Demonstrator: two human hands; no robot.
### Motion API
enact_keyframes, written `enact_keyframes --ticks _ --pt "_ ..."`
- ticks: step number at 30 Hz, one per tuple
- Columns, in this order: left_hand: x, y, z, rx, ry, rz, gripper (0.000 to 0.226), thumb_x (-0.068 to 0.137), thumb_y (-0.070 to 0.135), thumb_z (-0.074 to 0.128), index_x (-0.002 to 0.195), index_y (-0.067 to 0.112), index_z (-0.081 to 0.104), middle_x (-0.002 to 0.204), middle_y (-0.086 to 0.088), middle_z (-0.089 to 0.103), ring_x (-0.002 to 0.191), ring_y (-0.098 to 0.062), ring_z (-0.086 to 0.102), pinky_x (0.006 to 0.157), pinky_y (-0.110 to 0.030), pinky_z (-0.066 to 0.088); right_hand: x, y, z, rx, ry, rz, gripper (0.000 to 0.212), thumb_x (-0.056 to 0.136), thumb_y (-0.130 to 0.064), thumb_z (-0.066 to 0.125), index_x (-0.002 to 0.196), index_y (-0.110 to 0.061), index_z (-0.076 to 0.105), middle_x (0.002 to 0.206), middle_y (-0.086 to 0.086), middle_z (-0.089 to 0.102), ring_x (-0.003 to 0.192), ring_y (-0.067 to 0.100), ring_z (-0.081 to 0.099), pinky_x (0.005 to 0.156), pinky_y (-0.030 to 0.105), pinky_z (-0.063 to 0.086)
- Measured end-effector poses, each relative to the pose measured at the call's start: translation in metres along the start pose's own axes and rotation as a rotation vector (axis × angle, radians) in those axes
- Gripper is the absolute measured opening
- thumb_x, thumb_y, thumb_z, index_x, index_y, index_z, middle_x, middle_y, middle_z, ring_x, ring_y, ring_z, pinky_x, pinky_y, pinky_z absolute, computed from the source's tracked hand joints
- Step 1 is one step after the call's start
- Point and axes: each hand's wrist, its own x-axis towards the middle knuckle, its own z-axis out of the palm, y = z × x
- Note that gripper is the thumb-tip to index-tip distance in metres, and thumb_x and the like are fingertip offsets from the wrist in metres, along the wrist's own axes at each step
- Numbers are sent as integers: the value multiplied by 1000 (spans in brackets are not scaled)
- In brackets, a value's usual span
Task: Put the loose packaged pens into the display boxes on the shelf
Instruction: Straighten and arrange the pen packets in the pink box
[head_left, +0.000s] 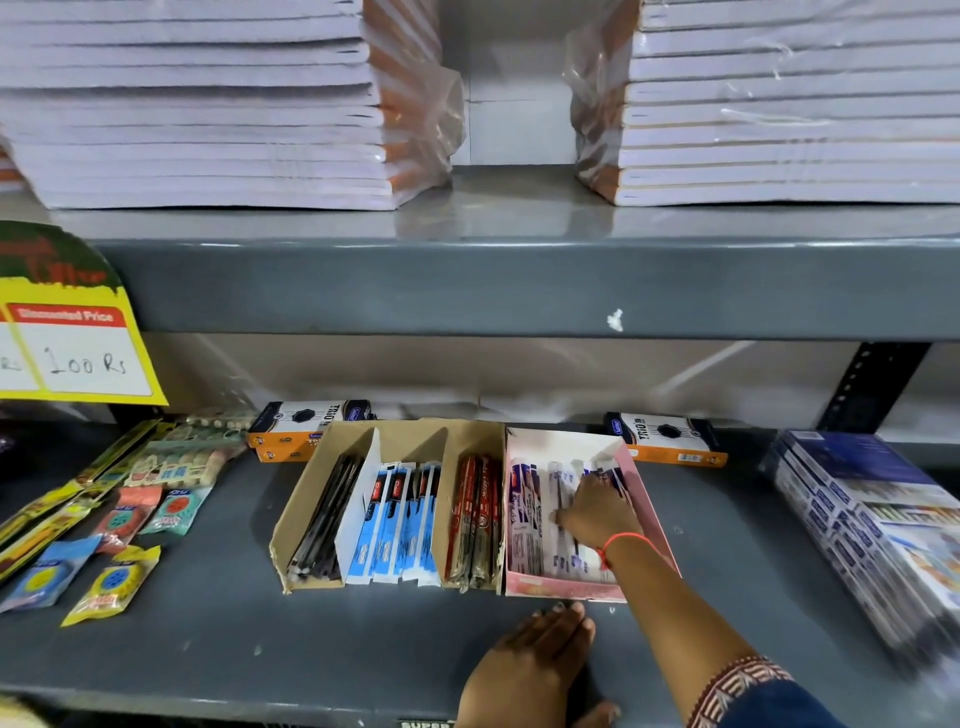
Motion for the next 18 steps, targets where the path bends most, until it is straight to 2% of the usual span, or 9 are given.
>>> enact_keyframes --ticks 2,4,7,9,13,16,18 --pt "1 1 -2 -5 -2 6 45 79 61 59 95 23 76 103 8 71 91 -3 67 77 -16 49 1 1 3 -39 29 3 53 87 -8 51 137 -1 33 122 17 62 110 31 62 96 40 51" --pt "1 3 -3 3 -16 7 51 89 61 42 95 23 76 103 9 71 91 -3 66 78 -16 48 2 1 3 -48 34 1 56 87 -6 49 140 -2 31 121 17 62 109 31 62 96 41 51" --pt "1 1 -4 14 0 7 41 73 56 63 95 23 75 104 9 71 92 -3 66 78 -16 49 0 -3 4 -59 -4 0 65 86 -9 53 144 -4 24 121 17 62 107 30 63 92 39 53" --pt "1 1 -1 14 9 2 42 66 52 71 96 23 74 103 8 71 91 -3 67 77 -16 50 -1 -5 6 -66 -20 8 71 84 -7 54 146 -6 20 118 17 63 106 31 63 91 40 54" --pt "2 0 1 -7 34 17 40 84 54 54 96 22 74 103 7 72 91 -5 67 77 -16 51 -5 -11 13 -55 -31 10 68 86 -2 49 145 -6 16 118 19 62 108 32 61 92 40 53" --pt "1 -2 3 11 43 20 40 70 55 70 92 22 76 101 8 72 88 -4 68 77 -16 49 -9 -14 14 -48 27 2 60 88 2 38 143 -5 17 114 21 64 105 33 63 89 40 53" --pt "1 -1 4 -19 36 2 41 80 57 58 93 22 76 102 8 72 88 -4 67 77 -16 48 -11 -13 10 -3 57 5 62 87 6 35 145 -3 15 111 20 65 103 33 64 86 40 53"
